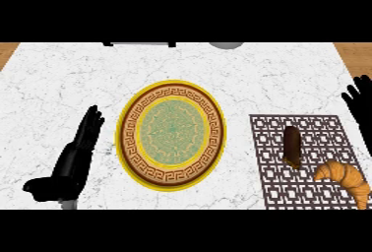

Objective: Pick the croissant from the placemat and place it in the plate

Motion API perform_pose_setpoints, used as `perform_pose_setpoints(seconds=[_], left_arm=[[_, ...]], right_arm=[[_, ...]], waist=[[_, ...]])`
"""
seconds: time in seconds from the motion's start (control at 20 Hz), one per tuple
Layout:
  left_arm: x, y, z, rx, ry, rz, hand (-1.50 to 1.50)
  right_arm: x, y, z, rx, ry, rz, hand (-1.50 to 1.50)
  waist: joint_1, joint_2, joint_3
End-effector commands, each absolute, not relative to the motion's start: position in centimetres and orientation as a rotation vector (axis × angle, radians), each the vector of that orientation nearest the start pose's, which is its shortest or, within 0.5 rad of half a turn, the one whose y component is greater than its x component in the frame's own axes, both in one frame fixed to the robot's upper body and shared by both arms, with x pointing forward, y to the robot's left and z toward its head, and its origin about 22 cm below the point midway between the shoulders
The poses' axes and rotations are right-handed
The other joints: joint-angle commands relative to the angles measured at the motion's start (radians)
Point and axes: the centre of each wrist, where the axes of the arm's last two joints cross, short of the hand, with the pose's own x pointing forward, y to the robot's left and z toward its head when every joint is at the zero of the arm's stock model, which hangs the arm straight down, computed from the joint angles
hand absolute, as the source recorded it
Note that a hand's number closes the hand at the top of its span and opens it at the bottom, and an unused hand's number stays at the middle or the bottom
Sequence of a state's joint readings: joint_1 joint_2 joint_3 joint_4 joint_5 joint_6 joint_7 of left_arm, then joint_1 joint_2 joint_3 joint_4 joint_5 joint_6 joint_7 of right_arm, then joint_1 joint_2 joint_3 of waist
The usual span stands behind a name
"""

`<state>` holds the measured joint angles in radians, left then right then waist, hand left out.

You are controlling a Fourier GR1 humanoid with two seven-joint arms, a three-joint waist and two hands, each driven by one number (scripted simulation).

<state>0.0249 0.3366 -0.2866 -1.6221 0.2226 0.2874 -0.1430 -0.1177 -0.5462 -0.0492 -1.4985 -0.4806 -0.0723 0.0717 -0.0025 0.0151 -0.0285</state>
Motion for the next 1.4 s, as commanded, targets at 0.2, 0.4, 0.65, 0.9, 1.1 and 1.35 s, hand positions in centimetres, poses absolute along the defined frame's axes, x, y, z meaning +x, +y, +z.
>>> perform_pose_setpoints(seconds=[0.2,0.4,0.65,0.9,1.1,1.35], left_arm=[[22.5,31.2,0.8,0.42,-1.603,-0.251,0.0],[20.5,33.6,-0.5,0.478,-1.505,-0.28,0.0],[21.0,34.7,-0.2,0.505,-1.518,-0.267,0.0],[21.2,33.5,0.5,0.501,-1.524,-0.3,0.0],[20.8,33.1,-1.2,0.482,-1.511,-0.267,0.0],[21.9,34.2,-0.3,0.463,-1.51,-0.288,0.0]], right_arm=[[27.5,-33.0,8.3,0.614,-1.582,0.046,-1.5],[24.1,-41.8,9.1,0.372,-1.838,0.094,-1.5],[18.2,-47.0,5.6,0.431,-1.909,-0.104,-1.5],[16.6,-52.3,7.9,0.495,-1.906,0.039,-1.5],[16.4,-53.2,11.4,0.446,-1.779,0.338,-1.5],[18.5,-52.6,16.1,0.28,-1.65,0.634,-1.5]], waist=[[0.019,-0.016,0.038],[-0.015,-0.016,0.032],[-0.018,-0.017,0.03],[0.001,-0.016,0.03],[-0.004,-0.017,0.03],[0.004,-0.013,0.032]])
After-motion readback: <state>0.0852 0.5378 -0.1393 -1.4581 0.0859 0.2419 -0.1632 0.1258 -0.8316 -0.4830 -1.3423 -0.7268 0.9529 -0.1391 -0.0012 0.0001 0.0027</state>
